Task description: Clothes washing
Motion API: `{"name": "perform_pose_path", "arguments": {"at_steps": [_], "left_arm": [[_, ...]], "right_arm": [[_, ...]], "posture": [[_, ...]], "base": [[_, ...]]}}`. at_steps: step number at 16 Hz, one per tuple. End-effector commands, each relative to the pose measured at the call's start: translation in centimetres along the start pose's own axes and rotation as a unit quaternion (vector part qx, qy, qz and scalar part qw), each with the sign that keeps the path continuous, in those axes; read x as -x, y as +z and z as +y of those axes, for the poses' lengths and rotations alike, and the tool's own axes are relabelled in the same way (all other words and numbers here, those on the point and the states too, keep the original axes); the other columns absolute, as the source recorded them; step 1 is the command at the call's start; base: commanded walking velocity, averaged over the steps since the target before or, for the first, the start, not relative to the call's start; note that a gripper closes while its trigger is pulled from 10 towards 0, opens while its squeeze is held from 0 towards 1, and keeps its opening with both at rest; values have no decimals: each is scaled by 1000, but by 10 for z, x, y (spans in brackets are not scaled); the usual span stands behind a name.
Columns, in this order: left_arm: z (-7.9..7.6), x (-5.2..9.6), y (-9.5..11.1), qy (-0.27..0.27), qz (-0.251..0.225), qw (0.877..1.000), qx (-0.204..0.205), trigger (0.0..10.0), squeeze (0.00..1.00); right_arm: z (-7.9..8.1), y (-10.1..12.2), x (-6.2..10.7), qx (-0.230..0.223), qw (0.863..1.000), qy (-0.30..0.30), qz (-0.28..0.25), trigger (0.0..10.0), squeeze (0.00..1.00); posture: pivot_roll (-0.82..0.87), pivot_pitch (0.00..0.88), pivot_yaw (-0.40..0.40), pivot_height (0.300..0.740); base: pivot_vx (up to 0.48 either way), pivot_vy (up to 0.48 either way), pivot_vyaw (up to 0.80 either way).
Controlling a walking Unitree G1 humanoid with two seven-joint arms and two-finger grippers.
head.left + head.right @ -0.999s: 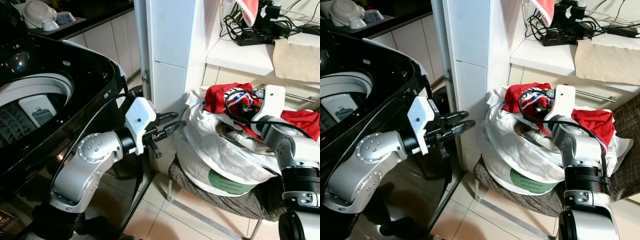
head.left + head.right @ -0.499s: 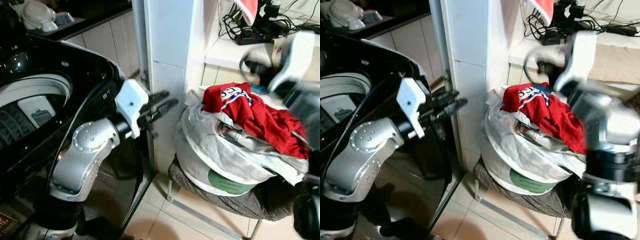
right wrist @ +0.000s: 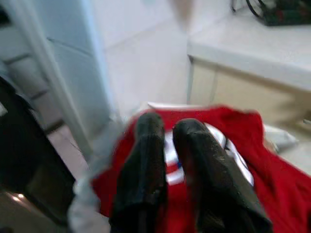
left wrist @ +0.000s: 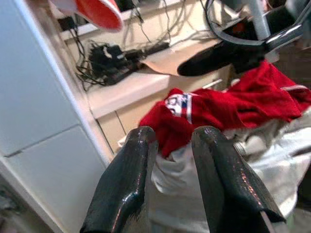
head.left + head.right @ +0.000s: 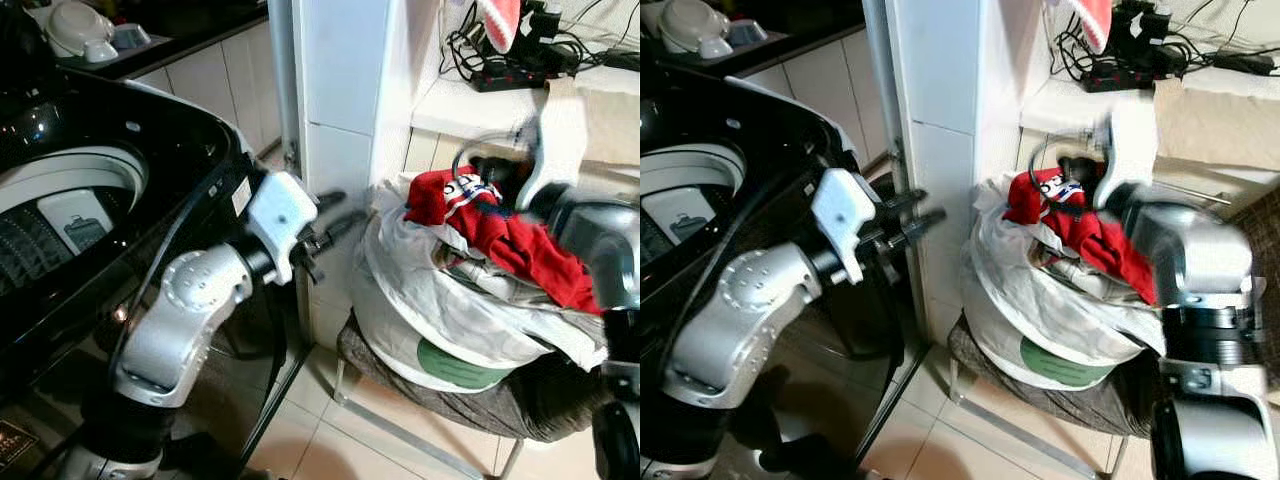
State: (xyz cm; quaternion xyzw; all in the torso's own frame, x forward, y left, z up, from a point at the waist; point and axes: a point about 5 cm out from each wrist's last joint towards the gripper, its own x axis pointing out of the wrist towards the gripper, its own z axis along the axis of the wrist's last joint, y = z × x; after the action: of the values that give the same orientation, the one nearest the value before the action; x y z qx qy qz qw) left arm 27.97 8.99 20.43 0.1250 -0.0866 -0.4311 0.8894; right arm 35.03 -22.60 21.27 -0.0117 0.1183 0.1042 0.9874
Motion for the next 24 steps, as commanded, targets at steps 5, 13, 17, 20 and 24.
{"name": "perform_pose_path", "arguments": {"at_steps": [5, 13, 17, 20, 24], "left_arm": [[-4, 2, -1, -27, 9, 1000, -2, 10000, 0], [-5, 6, -3, -38, 22, 999, -8, 10000, 0], [-11, 6, -1, -67, 19, 998, -5, 10000, 0], [-15, 7, -1, -80, 21, 997, -4, 10000, 0], [-14, 9, -1, -79, 25, 997, -6, 10000, 0]], "right_arm": [[-16, -7, -12, 4, 1000, -21, 2, 10000, 1000], [-25, -18, -22, -5, 999, -31, 30, 10000, 1000], [-33, -47, -22, -36, 991, -63, 116, 10000, 659], [-33, -63, -23, -58, 987, -53, 139, 5216, 0], [-34, -65, -24, -61, 987, -52, 141, 0, 0]], "posture": [[-28, 0, 37, 740], [-16, 0, 37, 740], [-18, 0, 39, 740], [-12, 0, 36, 740], [-9, 0, 36, 740]], "base": [[0, 0, 0], [0, 0, 0], [0, 0, 0], [0, 0, 0], [0, 0, 0]]}}
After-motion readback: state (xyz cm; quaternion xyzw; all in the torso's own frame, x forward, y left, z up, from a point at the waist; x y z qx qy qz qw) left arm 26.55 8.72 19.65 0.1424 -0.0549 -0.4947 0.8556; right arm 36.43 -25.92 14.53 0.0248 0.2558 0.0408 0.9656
